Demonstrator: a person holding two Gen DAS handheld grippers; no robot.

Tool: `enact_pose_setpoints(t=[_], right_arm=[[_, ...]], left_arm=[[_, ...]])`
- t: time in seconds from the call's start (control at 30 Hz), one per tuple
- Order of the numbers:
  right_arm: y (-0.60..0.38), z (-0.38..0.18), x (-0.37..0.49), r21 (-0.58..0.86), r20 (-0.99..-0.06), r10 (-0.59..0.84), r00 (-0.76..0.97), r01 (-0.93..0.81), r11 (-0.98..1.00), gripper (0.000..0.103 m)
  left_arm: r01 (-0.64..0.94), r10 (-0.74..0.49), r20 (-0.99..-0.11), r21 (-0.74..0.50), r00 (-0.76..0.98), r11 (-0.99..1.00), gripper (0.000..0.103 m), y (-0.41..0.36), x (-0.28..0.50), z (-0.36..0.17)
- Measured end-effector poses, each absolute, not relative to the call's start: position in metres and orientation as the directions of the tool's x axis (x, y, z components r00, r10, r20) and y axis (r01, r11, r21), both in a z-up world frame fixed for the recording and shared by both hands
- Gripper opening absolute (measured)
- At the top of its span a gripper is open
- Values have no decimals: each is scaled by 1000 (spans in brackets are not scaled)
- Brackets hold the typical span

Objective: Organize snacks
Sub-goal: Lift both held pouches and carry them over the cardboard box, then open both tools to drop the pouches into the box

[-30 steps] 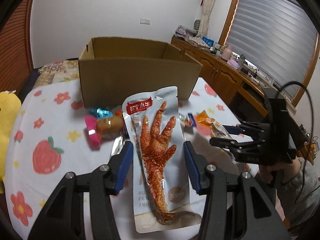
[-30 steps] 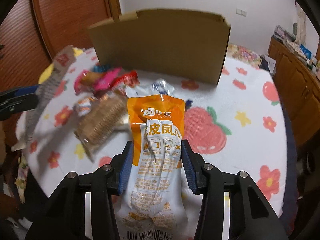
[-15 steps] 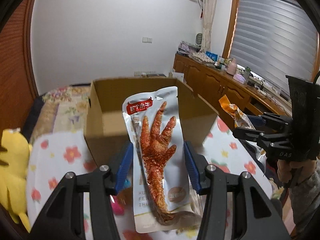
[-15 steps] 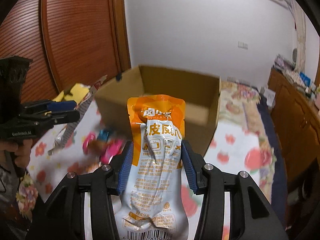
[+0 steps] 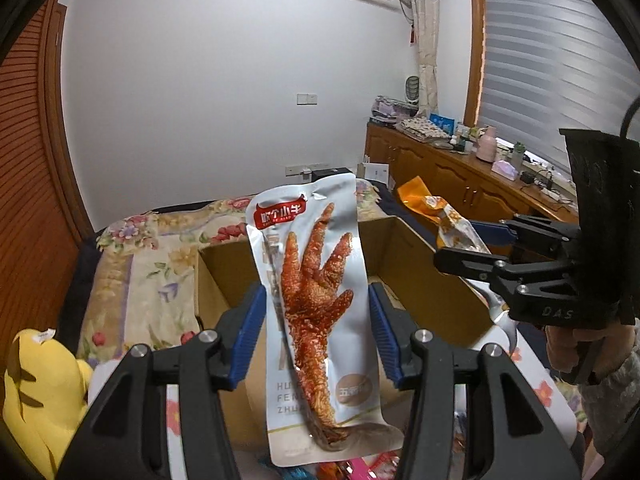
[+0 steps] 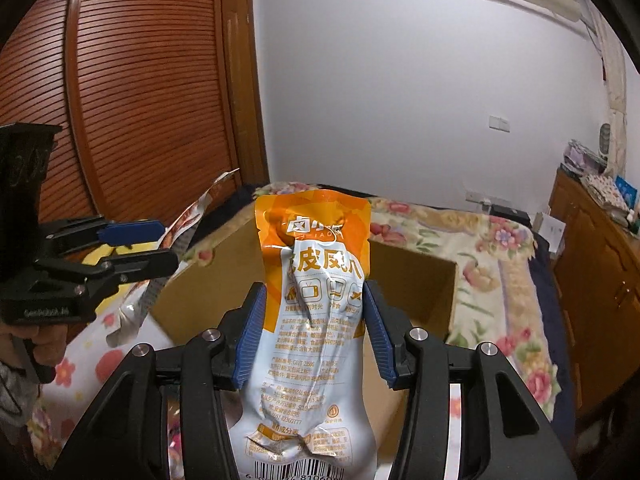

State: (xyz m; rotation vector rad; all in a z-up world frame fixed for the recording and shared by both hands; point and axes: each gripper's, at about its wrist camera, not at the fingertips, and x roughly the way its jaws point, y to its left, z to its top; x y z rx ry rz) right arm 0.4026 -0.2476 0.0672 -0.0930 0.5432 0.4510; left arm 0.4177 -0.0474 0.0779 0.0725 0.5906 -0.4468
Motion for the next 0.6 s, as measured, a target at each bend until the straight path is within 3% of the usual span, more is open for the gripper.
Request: enact_pose_setpoints(t=[0.3, 0.6], right_arm=[[-226, 40, 440, -75, -542, 268, 796, -364, 928, 50], [-226, 12, 441, -102, -577, 197, 792, -309, 945, 52]], left_arm=[[396, -355, -601, -68, 716, 916, 53, -56, 463, 44], [369, -310, -643, -45, 701, 928, 61, -65, 469, 11]])
